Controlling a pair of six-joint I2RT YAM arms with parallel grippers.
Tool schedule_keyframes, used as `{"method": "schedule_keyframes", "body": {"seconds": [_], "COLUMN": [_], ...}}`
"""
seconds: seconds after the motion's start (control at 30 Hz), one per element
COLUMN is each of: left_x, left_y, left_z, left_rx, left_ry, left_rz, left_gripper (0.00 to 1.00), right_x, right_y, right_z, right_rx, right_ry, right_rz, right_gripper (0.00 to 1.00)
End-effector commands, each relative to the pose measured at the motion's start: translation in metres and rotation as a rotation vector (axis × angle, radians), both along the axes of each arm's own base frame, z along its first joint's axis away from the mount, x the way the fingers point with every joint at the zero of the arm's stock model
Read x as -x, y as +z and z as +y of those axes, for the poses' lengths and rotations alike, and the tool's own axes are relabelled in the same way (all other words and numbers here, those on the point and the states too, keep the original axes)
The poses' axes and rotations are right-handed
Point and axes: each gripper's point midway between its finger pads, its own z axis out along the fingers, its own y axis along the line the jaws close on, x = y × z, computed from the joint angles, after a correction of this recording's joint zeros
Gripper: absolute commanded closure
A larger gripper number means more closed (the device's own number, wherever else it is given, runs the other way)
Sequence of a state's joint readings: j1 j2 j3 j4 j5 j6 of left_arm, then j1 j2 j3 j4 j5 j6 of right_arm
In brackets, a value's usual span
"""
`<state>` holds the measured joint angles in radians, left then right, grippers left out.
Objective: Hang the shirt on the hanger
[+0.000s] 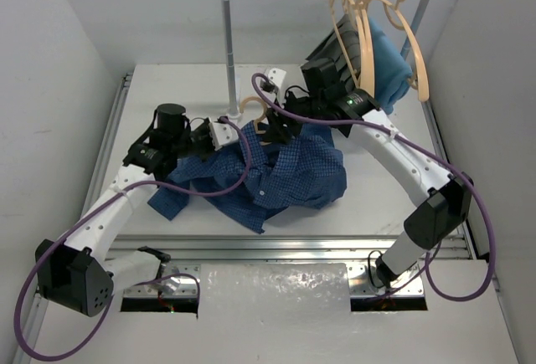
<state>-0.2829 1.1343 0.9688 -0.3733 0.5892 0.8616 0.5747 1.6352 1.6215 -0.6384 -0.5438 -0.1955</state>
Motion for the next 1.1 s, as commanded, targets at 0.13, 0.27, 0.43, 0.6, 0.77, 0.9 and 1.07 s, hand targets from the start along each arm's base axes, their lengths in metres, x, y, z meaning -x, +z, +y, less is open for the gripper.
{"method": "schedule_keyframes", "body": {"seconds": [0.13,0.27,0.43,0.6,0.77,0.9,1.07], "left_x": [-0.010,-0.010,-0.013,-0.018,-0.024,-0.031,-0.038], "left_y": [0.049,0.056,0.054,0.058,0.055,0.047,0.043], "left_z": [-0.012,-0.015,-0.011,-0.006,0.001,0.010,0.051], "left_rx": [0.090,0.108,0.124,0.173,0.167,0.152,0.202], "left_ry": [-0.022,-0.028,-0.014,0.007,0.036,0.079,0.106], "left_rz": [-0.132,-0.129,-0.109,-0.075,-0.072,-0.062,-0.028], "left_gripper": [1.00,1.00,0.84,0.58,0.54,0.51,0.41], "right_x": [0.038,0.046,0.030,0.021,0.010,0.007,0.010], "right_y": [0.017,0.018,0.024,0.030,0.039,0.044,0.063], "right_z": [0.011,0.005,-0.031,-0.061,-0.084,-0.091,-0.097], "right_rx": [-0.141,-0.161,-0.108,-0.059,0.006,0.036,0.052], "right_ry": [0.193,0.197,0.003,-0.147,-0.260,-0.282,-0.284], "right_rz": [-0.051,-0.114,-0.337,-0.454,-0.531,-0.538,-0.571], "right_gripper": [0.85,1.00,1.00,1.00,1.00,1.00,1.00]}}
